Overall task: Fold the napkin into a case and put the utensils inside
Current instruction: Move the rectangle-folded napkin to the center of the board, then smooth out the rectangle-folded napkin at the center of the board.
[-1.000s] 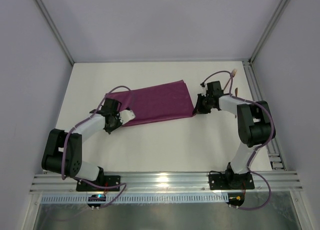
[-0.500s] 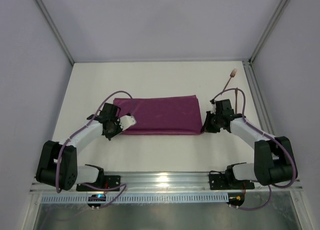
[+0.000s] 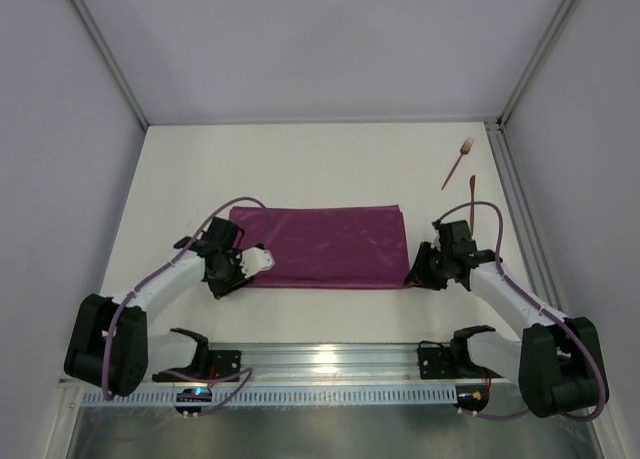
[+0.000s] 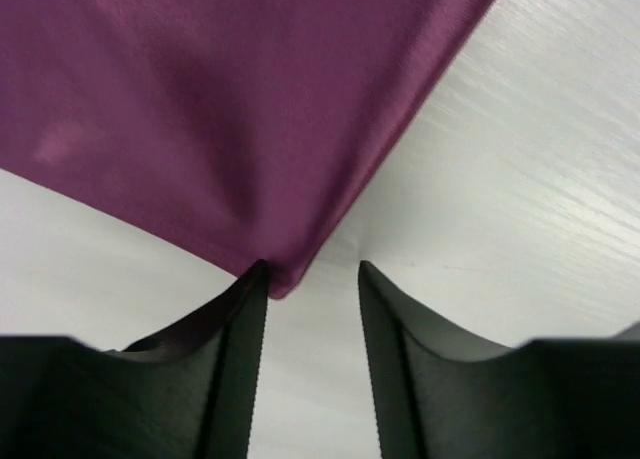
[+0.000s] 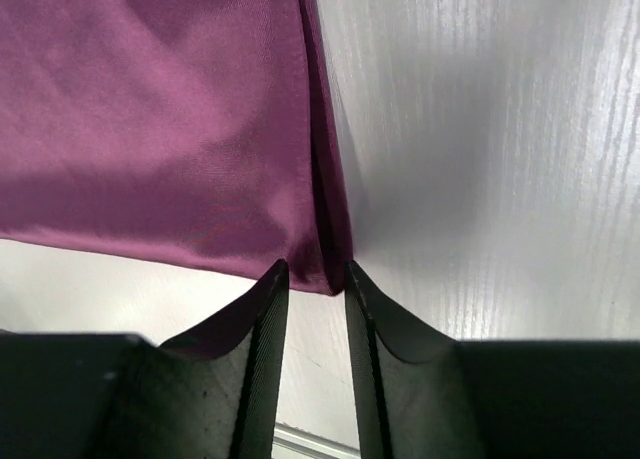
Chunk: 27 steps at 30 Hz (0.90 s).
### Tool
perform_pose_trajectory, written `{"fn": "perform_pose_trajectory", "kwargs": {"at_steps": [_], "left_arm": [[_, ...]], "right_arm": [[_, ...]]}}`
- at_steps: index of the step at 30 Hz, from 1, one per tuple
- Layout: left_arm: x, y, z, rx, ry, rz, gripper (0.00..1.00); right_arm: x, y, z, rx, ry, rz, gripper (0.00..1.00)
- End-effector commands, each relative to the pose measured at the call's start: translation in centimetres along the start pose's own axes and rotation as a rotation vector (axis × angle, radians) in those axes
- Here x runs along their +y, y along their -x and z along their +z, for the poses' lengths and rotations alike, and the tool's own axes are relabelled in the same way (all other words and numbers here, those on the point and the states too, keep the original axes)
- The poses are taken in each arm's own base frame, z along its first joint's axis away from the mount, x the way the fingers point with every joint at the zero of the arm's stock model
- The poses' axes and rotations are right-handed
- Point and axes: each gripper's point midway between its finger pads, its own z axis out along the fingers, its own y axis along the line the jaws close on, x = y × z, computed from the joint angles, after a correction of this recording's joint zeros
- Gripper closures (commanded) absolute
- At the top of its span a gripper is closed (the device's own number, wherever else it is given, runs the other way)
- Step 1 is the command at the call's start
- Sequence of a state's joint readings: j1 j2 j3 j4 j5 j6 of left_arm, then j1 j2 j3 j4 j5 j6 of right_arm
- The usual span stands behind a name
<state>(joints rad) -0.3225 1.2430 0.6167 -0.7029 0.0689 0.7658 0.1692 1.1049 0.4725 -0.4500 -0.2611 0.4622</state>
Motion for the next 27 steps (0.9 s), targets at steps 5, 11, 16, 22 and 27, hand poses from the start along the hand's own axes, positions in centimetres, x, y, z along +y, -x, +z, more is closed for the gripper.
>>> {"fn": "perform_pose_trajectory", "kwargs": {"at_steps": [5, 11, 16, 22, 27], "left_arm": [[-0.4, 2.4, -5.4, -0.102, -0.029, -0.012, 0.58], [-0.1, 6.0, -7.8, -0.228, -0.095, -0.154, 0.74], [1.7, 5.9, -4.8, -0.19, -0.031, -0.3, 0.88], [1.9, 2.2, -0.7, -0.011, 0.024, -0.334, 0.88], [3.4, 2.2, 0.4, -0.021, 0.1, -0.352, 0.87]], "right_arm": [[0.8, 3.5, -3.7, -0.168, -0.055, -0.003, 0.64], [6.0, 5.8, -7.0, -0.319, -0.097, -0.207, 0.72], [13.9, 2.3, -3.4, -0.223, 0.16, -0.307, 0.96], [20.8, -0.9, 0.7, -0.102, 0.355, -0.379, 0.97], [22.0, -0.9, 3.2, -0.084, 0.377, -0.37, 0.97]]}}
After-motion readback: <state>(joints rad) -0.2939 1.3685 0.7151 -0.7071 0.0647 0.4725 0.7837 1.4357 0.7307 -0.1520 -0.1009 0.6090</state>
